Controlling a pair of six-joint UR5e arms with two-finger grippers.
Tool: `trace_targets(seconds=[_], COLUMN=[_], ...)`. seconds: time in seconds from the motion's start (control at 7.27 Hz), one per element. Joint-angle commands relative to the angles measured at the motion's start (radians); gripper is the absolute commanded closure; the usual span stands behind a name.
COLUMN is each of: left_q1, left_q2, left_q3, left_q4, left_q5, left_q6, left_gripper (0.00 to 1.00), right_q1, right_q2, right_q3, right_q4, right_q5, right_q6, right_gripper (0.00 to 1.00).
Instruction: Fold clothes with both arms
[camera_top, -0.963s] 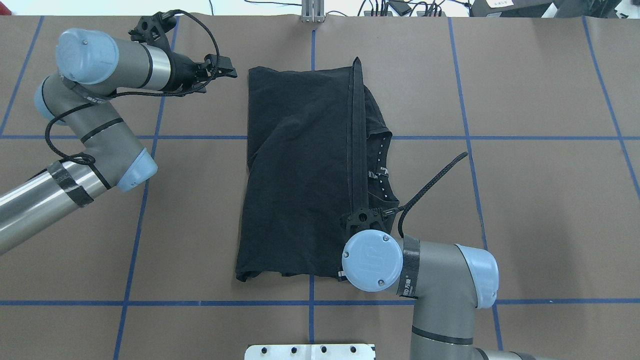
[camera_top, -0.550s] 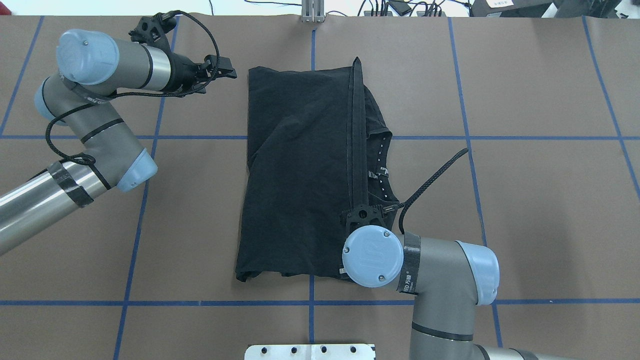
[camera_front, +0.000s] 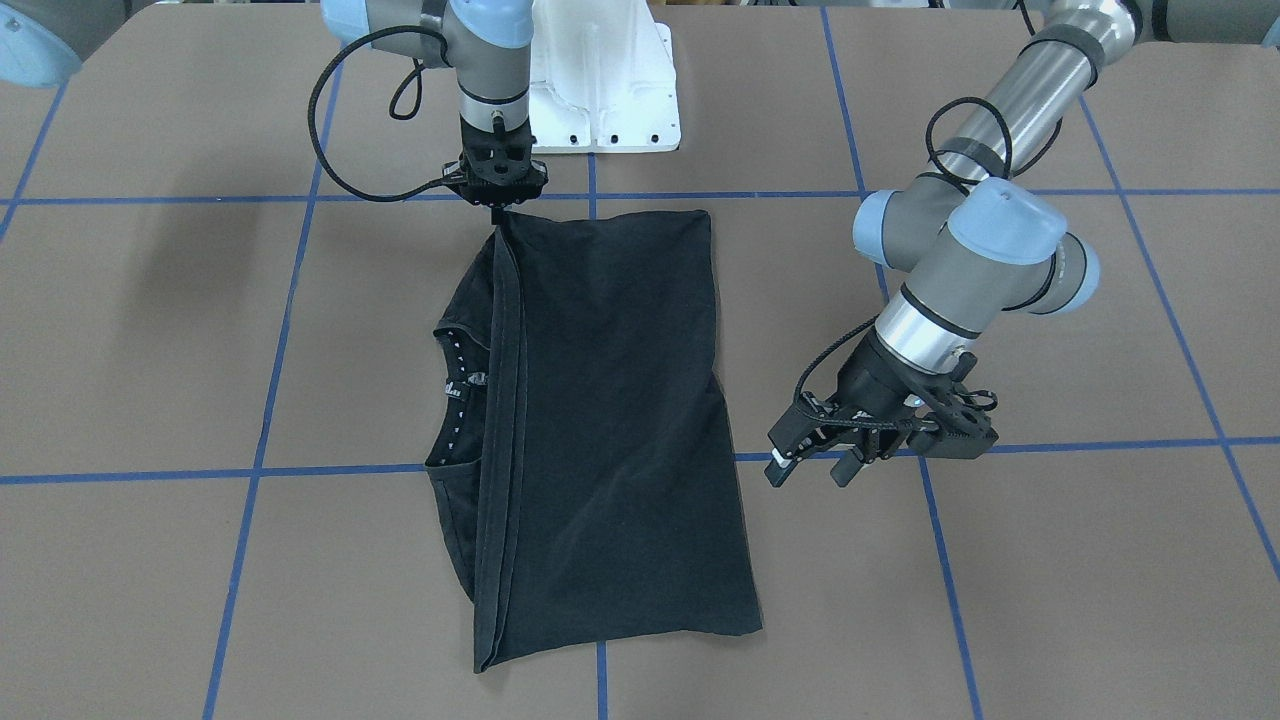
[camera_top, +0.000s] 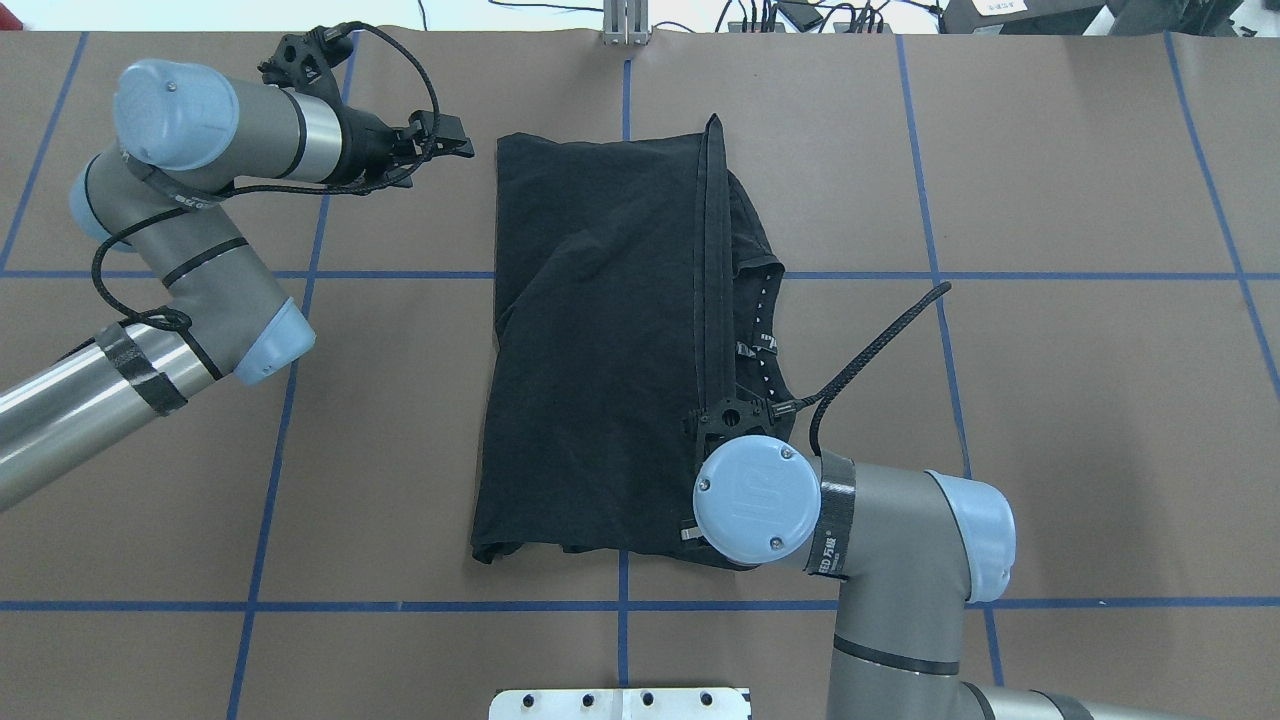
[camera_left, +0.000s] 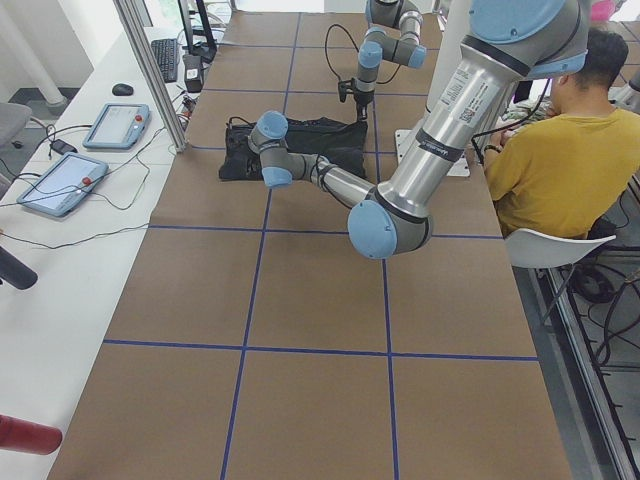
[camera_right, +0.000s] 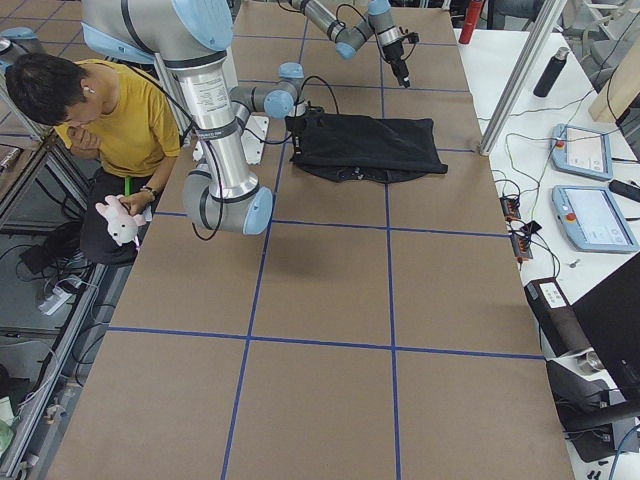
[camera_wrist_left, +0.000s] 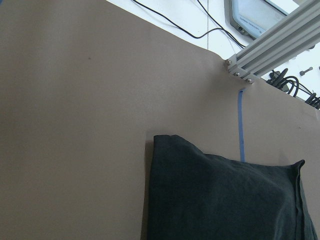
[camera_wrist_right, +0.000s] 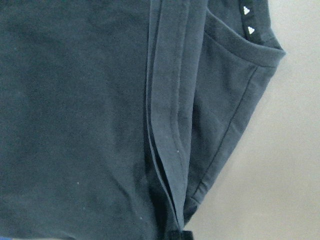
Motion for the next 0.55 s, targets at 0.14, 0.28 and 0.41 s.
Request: trace_targets(seconds=[0.14, 0.28, 0.41], left_q1=[0.001, 0.001, 0.001], left_q2=[0.0, 0.0, 0.0], left_q3=[0.0, 0.0, 0.0], left_q4=[-0.001, -0.001, -0.001], left_q5=[0.003, 0.003, 0.003], left_q6=[0.0, 0.0, 0.0], left_gripper=[0.0, 0.0, 0.0], right_q1=[-0.015, -0.015, -0.013], right_q2=[-0.031, -0.051, -0.056], right_q3=[0.007, 0.033, 0.044], right_q4=[0.007, 0.007, 0.007], right_q5=[0.045, 0.062, 0.078], right_q6=[0.229, 0.231, 0.231], right_gripper=[1.0, 1.0, 1.0])
